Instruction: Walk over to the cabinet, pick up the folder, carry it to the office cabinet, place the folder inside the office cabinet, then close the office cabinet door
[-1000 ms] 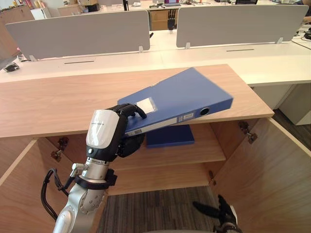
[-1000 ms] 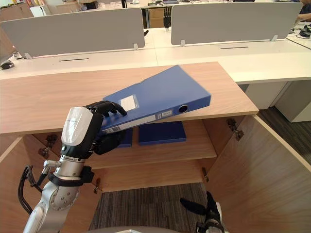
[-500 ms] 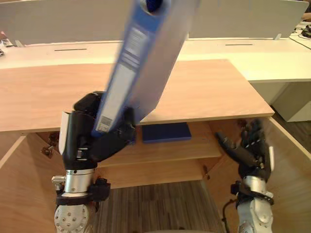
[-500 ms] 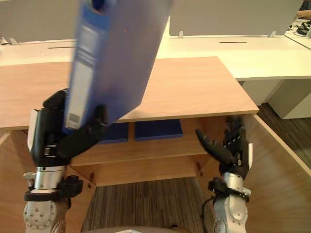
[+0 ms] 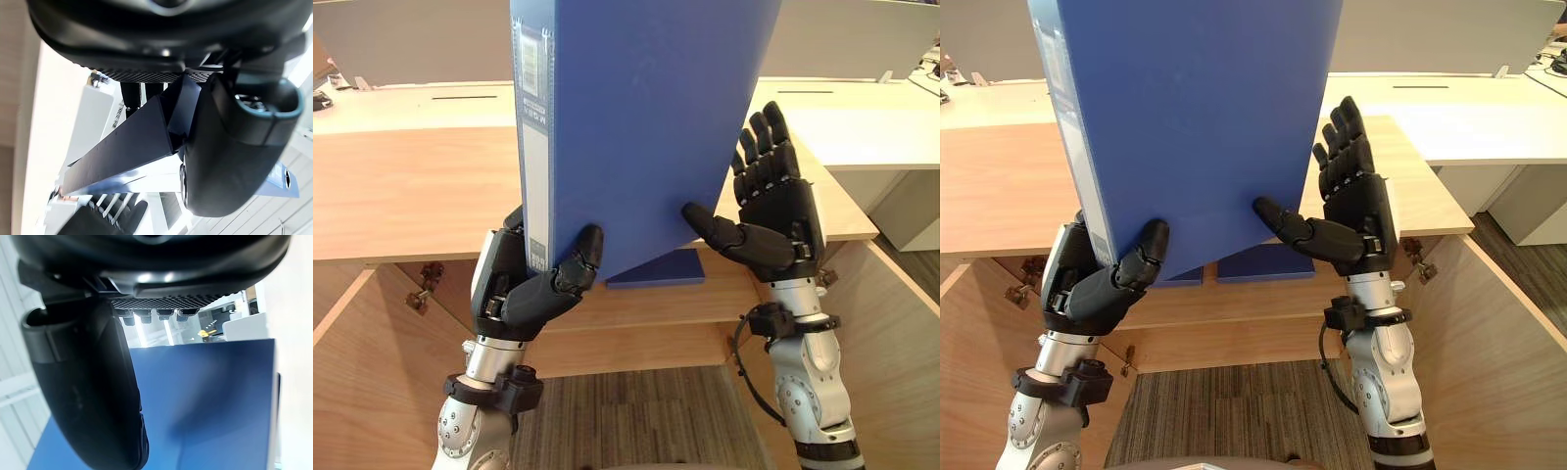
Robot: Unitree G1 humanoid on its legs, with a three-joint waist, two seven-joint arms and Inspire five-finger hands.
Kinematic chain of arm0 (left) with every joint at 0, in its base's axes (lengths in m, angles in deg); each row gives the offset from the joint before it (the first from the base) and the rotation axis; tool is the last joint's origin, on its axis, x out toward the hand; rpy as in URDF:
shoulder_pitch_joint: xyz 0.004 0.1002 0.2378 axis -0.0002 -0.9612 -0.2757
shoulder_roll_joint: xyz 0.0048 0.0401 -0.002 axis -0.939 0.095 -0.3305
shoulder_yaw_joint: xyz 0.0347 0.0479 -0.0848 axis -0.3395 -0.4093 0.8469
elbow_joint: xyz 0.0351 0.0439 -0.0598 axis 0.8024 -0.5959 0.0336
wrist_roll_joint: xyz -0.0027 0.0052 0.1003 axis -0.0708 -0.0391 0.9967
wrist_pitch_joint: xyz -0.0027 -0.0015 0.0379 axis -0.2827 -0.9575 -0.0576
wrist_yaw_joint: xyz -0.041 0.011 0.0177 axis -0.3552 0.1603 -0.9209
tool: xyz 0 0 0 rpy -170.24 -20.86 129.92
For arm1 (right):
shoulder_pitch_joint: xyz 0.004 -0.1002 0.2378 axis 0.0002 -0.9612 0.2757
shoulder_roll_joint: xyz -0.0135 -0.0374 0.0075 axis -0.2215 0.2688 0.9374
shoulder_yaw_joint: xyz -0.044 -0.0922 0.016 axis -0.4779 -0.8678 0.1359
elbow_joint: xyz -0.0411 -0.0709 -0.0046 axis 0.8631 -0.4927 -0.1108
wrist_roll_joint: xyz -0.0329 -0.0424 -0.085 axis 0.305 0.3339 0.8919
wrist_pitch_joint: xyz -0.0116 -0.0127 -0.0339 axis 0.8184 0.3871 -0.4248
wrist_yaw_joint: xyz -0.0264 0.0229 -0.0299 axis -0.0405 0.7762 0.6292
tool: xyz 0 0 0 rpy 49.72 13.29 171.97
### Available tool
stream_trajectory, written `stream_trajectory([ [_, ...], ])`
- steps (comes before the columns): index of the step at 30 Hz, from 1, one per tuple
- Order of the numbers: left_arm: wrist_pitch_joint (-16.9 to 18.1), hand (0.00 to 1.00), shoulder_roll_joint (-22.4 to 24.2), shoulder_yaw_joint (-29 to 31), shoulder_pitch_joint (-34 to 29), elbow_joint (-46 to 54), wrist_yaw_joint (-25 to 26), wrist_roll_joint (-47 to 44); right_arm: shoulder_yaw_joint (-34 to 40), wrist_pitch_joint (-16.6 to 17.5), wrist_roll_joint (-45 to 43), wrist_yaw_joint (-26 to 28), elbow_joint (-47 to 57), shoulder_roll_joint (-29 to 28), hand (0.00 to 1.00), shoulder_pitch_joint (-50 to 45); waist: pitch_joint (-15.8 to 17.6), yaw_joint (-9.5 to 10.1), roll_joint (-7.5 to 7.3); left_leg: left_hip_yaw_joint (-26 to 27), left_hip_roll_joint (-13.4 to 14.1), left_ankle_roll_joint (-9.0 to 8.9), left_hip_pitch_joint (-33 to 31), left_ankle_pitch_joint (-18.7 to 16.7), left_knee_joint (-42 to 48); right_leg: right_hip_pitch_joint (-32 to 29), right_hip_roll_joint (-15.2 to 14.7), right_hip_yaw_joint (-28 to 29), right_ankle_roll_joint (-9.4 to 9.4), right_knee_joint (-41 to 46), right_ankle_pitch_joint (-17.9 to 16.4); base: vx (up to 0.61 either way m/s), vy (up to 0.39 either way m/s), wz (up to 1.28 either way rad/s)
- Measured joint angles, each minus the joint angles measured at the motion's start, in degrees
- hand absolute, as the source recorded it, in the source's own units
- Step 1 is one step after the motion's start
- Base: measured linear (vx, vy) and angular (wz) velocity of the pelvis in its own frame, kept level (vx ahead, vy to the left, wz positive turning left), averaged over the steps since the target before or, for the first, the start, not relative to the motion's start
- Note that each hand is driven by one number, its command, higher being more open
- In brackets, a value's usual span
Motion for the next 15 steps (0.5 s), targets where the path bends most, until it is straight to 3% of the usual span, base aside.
stream_trajectory([
  [5,-2.26,0.0,-1.82,-0.79,0.08,-2.17,-1.42,-4.66,-0.43,-0.03,-4.41,0.75,-6.3,4.08,1.0,1.35,0.06,0.08,0.37,-0.69,-0.18,0.24,-0.38,0.17,0.0,-0.01,-0.18,-0.67,0.04,0.03,0.02,0.0,-0.006,0.08],
  [6,-2.73,0.0,-2.32,-0.8,0.08,-2.39,-1.42,-5.24,-0.47,-0.04,-4.98,1.16,-7.46,4.83,0.0,1.62,0.12,0.08,0.47,-0.88,-0.2,0.3,-0.51,0.22,0.0,-0.04,-0.2,-0.84,0.04,0.03,0.02,-0.02,-0.04,0.09],
  [15,-3.59,0.0,-3.46,-0.41,1.28,-4.48,-1.63,-9.02,-2.33,-0.49,-10.09,7.25,-10.68,7.82,0.0,3.43,0.22,0.18,0.95,-2.86,-0.48,0.62,-1.56,0.46,0.0,-0.19,-0.56,-2.22,0.03,0.09,0.03,-0.02,-0.037,0.11],
])
